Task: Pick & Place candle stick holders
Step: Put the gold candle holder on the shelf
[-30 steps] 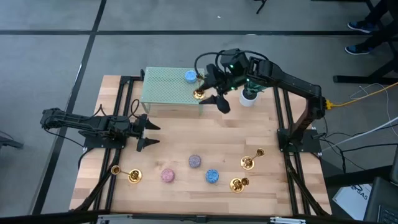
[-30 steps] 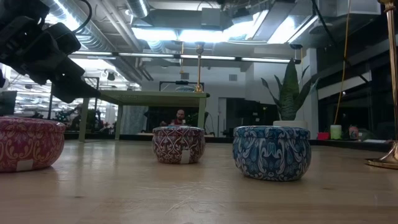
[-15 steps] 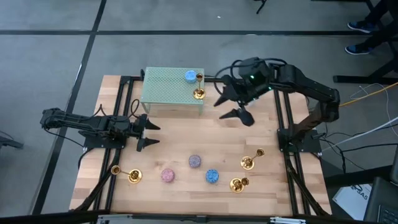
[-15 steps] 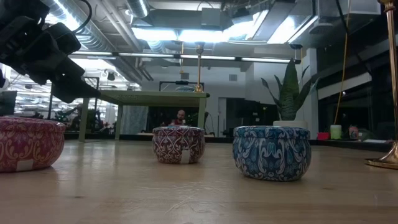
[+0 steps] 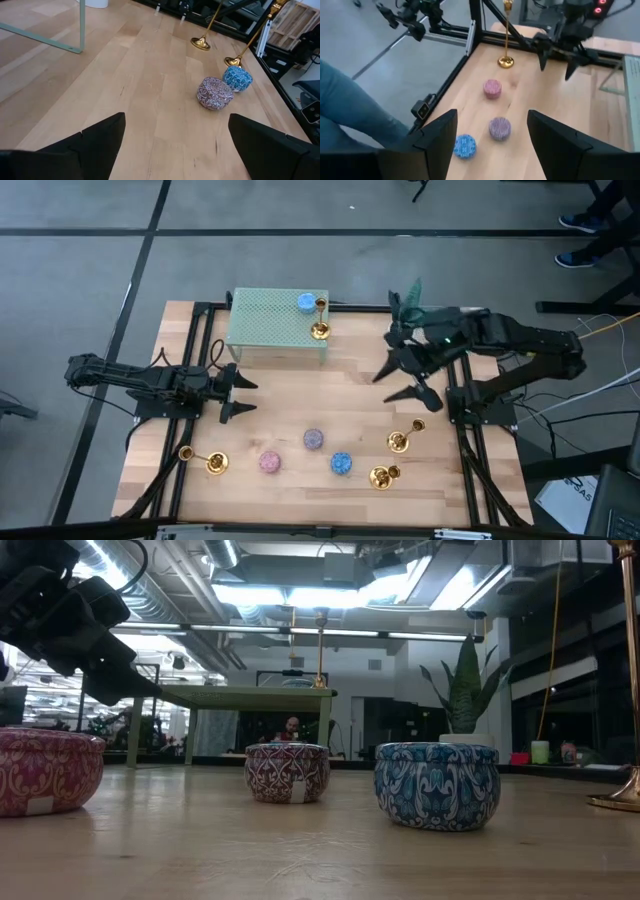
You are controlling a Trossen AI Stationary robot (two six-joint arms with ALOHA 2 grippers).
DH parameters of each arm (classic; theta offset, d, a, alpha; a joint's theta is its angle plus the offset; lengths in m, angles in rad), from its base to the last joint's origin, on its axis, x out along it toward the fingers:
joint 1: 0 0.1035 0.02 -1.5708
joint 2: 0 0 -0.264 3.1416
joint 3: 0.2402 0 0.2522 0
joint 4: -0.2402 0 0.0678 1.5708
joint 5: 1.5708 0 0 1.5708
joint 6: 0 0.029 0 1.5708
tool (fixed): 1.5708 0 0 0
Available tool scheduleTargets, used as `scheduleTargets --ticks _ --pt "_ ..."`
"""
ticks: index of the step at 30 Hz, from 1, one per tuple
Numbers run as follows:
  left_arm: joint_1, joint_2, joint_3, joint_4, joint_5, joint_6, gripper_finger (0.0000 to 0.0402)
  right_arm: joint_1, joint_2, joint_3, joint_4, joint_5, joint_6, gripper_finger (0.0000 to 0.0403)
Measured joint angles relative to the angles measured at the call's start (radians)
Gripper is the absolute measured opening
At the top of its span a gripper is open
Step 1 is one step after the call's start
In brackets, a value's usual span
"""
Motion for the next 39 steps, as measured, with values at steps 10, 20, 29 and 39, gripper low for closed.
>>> scheduleTargets --ticks 10,20,29,39 --pt "0.000 0.000 0.000 0.000 0.000 0.000 0.0353 0.219 -0.132 -0.145 0.004 0.213 0.138 0.0244" --pt "0.000 0.000 0.000 0.000 0.000 0.000 0.0353 0.374 -0.138 -0.145 -0.012 0.219 0.232 0.0244" --pt "0.000 0.000 0.000 0.000 0.000 0.000 0.0353 0.430 -0.138 -0.145 -0.049 0.221 0.234 0.0244" --pt "0.000 0.000 0.000 0.000 0.000 0.000 0.0353 0.447 -0.137 -0.145 -0.162 0.203 0.233 0.0244"
